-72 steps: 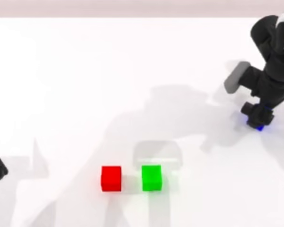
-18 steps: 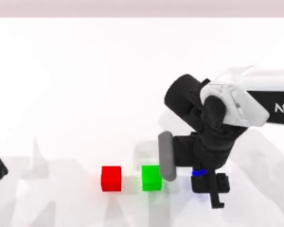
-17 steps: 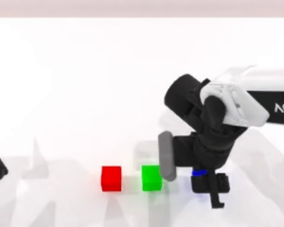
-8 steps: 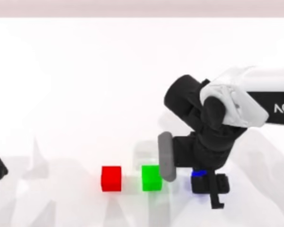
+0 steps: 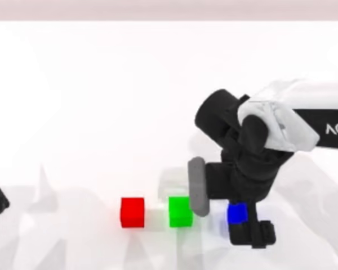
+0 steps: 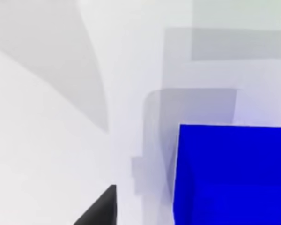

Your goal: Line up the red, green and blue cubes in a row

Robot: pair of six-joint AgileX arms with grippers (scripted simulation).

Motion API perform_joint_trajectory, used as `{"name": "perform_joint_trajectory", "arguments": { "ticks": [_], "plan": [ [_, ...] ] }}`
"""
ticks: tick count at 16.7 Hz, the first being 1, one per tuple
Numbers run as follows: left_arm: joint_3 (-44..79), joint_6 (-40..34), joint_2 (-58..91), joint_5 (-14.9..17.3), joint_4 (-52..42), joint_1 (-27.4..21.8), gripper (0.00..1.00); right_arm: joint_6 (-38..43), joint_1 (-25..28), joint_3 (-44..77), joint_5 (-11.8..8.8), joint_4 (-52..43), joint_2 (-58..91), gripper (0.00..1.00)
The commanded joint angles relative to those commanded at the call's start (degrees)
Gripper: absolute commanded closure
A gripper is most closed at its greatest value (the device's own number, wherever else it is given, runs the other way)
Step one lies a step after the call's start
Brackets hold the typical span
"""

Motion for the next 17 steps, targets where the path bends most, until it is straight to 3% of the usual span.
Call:
{"name": "perform_joint_trajectory", "arguments": {
  "ticks": [8,17],
  "plan": [
    [0.0,0.0,0.0,0.0,0.0,0.0,0.0,-0.2,0.1,0.9,0.0,-1.0,-0.3,0.0],
    [0.0,0.0,0.0,0.0,0.0,0.0,0.0,-0.3,0.3,10.0,0.0,-15.2,-5.3,0.0]
  ]
}}
